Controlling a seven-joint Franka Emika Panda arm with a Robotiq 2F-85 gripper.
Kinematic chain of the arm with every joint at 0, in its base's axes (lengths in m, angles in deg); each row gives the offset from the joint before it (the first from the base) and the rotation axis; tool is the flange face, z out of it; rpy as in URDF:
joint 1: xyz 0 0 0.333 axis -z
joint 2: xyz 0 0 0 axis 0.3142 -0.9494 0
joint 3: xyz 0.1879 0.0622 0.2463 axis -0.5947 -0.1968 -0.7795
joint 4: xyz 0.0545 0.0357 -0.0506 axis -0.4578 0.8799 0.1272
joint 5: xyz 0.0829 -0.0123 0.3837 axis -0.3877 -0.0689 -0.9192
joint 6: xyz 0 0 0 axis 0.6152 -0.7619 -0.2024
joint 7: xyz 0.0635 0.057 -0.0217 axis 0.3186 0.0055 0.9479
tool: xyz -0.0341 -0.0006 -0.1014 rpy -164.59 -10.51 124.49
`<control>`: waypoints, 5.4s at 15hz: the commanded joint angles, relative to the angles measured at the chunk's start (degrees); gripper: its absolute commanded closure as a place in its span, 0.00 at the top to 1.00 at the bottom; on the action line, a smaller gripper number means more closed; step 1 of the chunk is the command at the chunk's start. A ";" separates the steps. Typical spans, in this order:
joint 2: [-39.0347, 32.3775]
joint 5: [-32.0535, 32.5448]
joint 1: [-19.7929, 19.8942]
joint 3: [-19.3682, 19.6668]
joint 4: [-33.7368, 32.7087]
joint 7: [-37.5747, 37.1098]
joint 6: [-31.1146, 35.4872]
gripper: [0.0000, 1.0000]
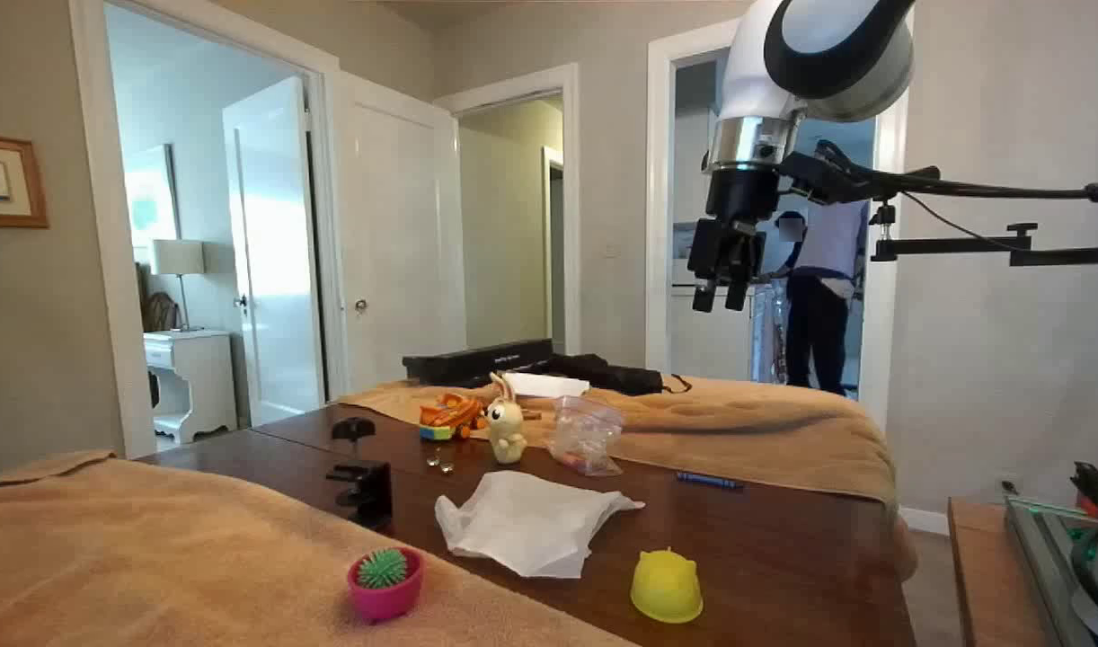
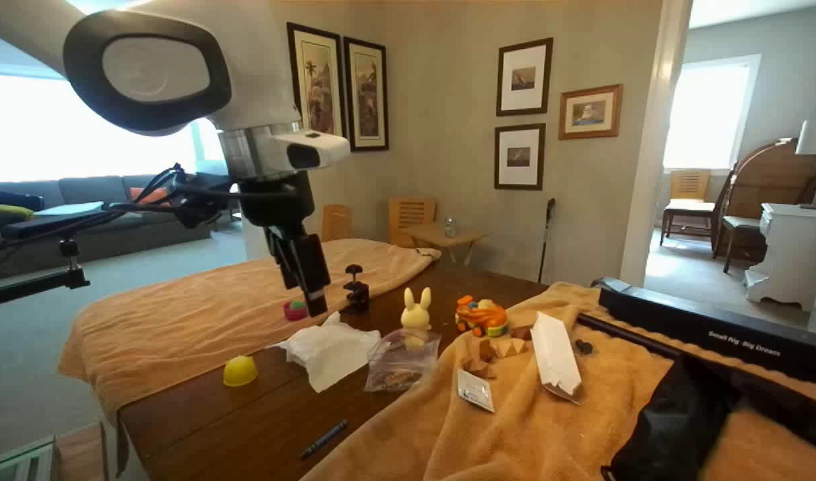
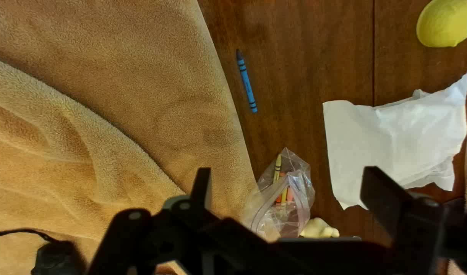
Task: Pick up the crayon and put it into the clear plastic bag
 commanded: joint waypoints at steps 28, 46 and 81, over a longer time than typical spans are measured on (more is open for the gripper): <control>-16.85 0.95 -2.25 8.61 -0.04 33.97 3.96 1.00; -31.05 0.85 -1.30 3.42 -0.25 27.89 22.78 1.00; -41.33 6.54 0.49 -0.18 -0.59 10.68 33.33 1.00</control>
